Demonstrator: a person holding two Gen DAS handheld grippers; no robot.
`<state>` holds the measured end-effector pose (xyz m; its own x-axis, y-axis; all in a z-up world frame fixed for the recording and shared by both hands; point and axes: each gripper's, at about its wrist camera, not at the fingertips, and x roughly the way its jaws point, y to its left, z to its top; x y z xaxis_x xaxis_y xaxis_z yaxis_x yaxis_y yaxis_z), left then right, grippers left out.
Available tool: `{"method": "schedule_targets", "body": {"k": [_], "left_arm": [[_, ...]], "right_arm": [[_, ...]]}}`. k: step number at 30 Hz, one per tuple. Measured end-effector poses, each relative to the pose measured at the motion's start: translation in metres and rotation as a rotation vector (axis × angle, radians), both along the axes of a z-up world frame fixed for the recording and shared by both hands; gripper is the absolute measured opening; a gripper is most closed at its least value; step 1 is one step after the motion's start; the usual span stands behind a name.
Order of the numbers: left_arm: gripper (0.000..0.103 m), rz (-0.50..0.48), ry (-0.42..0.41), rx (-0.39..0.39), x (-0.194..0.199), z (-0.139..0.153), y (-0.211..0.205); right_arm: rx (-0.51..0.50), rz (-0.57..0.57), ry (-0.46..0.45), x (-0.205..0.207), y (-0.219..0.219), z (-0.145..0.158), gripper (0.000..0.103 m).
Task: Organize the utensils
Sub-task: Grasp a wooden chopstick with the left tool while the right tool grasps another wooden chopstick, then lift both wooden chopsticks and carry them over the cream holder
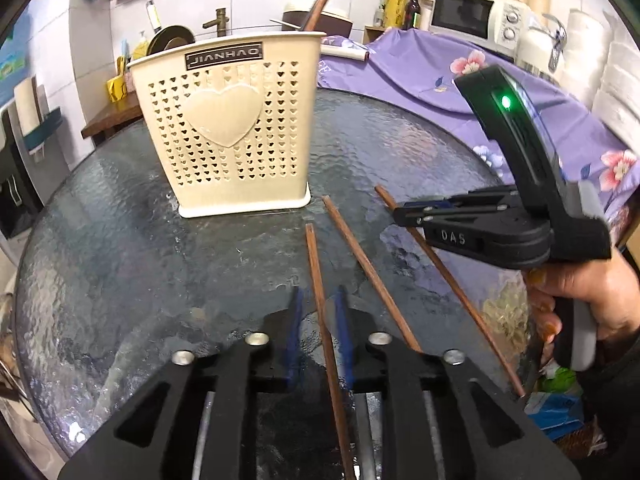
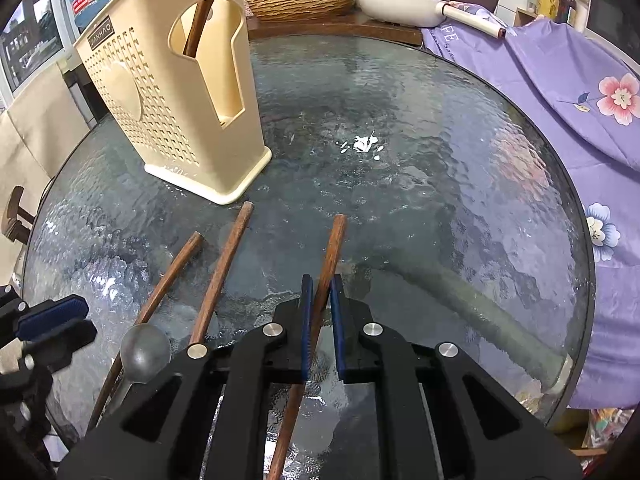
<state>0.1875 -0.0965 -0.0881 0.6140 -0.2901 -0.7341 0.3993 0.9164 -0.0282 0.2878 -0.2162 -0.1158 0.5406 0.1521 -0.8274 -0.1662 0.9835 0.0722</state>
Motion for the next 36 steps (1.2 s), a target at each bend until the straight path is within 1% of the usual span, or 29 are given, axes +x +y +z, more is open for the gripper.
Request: {"method": "schedule_targets", "body": {"k": [1,2,3,5,9,10,13,16,19,21,24,30,33,36], "left_arm": [[0.032,-0.002,0.004,0.006,0.003,-0.001,-0.002],[0.039,-0.003,0.009,0.009,0.004,-0.002,-0.003],[0.042,-0.009,0.018,0.001,0.008,-0.003,-0.005],[0.042,-0.025,0.038,-0.015,0.016,-0.005,-0.009],[0.042,-0.034,0.075,0.045,0.041,-0.017,-0.023],[0.042,-0.034,0.082,0.048,0.045,-0.019,-0.024],[0.039,-0.038,0.109,0.076,0.060,-0.026,-0.031],[0.036,-0.031,0.104,0.097,0.069,-0.026,-0.034],[0.029,-0.032,0.111,0.101,0.080,-0.024,-0.036],[0.019,-0.025,0.108,0.110,0.084,-0.024,-0.036],[0.008,-0.019,0.103,0.113,0.087,-0.023,-0.037],[0.007,0.016,0.086,0.085,0.084,-0.025,-0.028],[0.007,0.034,0.078,0.062,0.082,-0.023,-0.016],[0.007,0.060,0.059,0.020,0.077,-0.013,-0.002]], "right_arm": [[-0.001,0.000,0.000,0.000,0.000,0.000,0.010],[-0.002,0.001,-0.001,0.000,0.001,0.000,0.010],[-0.004,0.002,-0.001,-0.001,0.001,0.000,0.010],[-0.003,0.003,-0.001,-0.001,0.002,0.000,0.010],[-0.001,0.006,0.002,0.000,0.001,0.000,0.010],[0.000,0.006,0.003,0.000,0.000,0.000,0.010],[0.000,0.008,0.007,0.001,0.000,0.001,0.010],[-0.004,0.009,0.007,0.004,0.000,0.001,0.010],[-0.007,0.009,0.007,0.007,0.001,0.001,0.010],[-0.008,0.006,0.007,0.009,0.003,0.001,0.010],[0.000,0.000,0.004,0.010,0.004,0.001,0.010],[0.032,-0.016,-0.009,0.010,0.001,0.001,0.009],[0.061,-0.017,-0.038,0.006,-0.003,0.005,0.009],[0.086,-0.019,-0.072,0.002,-0.008,0.014,0.008]]}}
